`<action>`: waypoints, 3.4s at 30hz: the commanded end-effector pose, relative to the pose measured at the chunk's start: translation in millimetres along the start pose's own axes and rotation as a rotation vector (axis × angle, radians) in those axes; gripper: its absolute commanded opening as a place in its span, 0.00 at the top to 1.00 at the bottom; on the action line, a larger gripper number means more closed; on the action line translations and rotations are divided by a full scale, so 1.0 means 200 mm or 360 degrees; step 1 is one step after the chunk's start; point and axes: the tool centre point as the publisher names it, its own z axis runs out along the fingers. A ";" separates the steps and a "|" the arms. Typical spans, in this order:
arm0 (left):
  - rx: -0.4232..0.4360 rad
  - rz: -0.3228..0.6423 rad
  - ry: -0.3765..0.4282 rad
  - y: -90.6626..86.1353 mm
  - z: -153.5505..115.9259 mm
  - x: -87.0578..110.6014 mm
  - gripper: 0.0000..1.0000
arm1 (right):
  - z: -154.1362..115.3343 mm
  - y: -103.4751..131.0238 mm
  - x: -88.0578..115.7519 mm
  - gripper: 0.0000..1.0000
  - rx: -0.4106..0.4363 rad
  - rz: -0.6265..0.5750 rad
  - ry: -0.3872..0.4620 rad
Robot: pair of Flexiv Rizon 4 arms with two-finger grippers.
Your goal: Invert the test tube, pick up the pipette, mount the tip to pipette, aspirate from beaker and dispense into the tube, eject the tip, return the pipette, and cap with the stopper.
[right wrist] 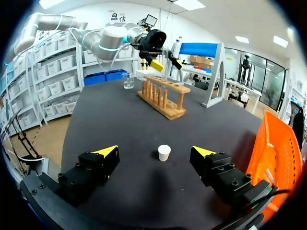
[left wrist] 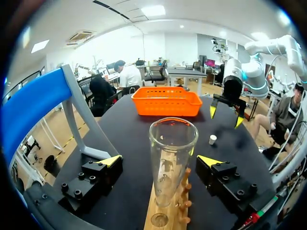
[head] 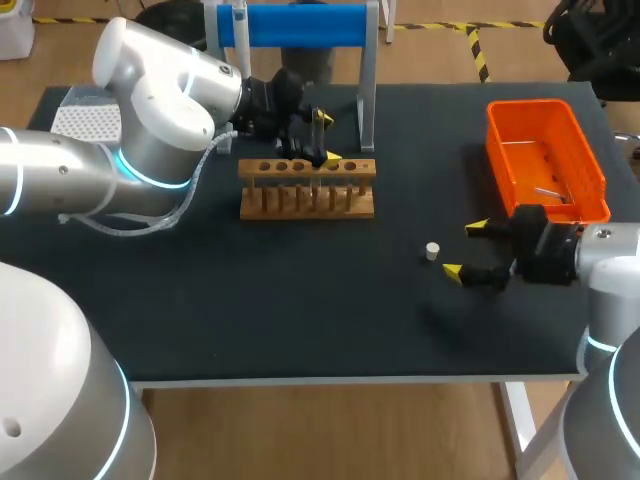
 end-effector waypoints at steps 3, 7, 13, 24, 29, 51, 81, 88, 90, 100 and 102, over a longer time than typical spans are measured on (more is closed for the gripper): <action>-0.0002 0.0000 0.0001 0.00 0.00 0.00 0.00 | 0.08 -0.02 0.01 0.00 0.0032 -0.0008 -0.0036; -0.0002 0.0000 0.0001 0.00 0.00 0.00 0.00 | 0.11 -0.04 0.00 0.00 0.0047 0.0008 -0.0055; -0.0002 0.0000 0.0001 0.00 0.00 0.00 0.00 | 0.15 -0.05 0.00 0.00 0.0057 0.0017 -0.0059; -0.0002 0.0000 0.0001 0.00 0.00 0.00 0.00 | 0.23 -0.04 -0.03 0.02 0.0049 0.0054 -0.0085; -0.0002 0.0000 0.0001 0.00 0.00 0.00 0.00 | 0.26 -0.03 -0.05 0.22 0.0050 0.0065 -0.0113; -0.0002 0.0000 0.0001 0.00 0.00 0.00 0.00 | 0.31 -0.04 -0.09 0.53 0.0053 0.0083 -0.0139; -0.0002 0.0000 0.0001 0.00 0.00 0.00 0.00 | 0.33 -0.07 -0.10 0.65 0.0070 0.0101 -0.0132; -0.0002 0.0000 0.0001 0.00 0.00 0.00 0.00 | 0.33 -0.07 -0.09 0.73 0.0072 0.0102 -0.0133; -0.0002 0.0000 0.0001 0.00 0.00 0.00 0.00 | 0.33 -0.07 -0.09 0.73 0.0072 0.0103 -0.0133; -0.0002 0.0000 0.0001 0.00 0.00 0.00 0.00 | 0.33 -0.08 -0.09 1.00 0.0073 0.0103 -0.0119; -0.0002 0.0000 0.0001 0.00 0.00 0.00 0.00 | 0.33 -0.07 -0.09 1.00 0.0071 0.0102 -0.0118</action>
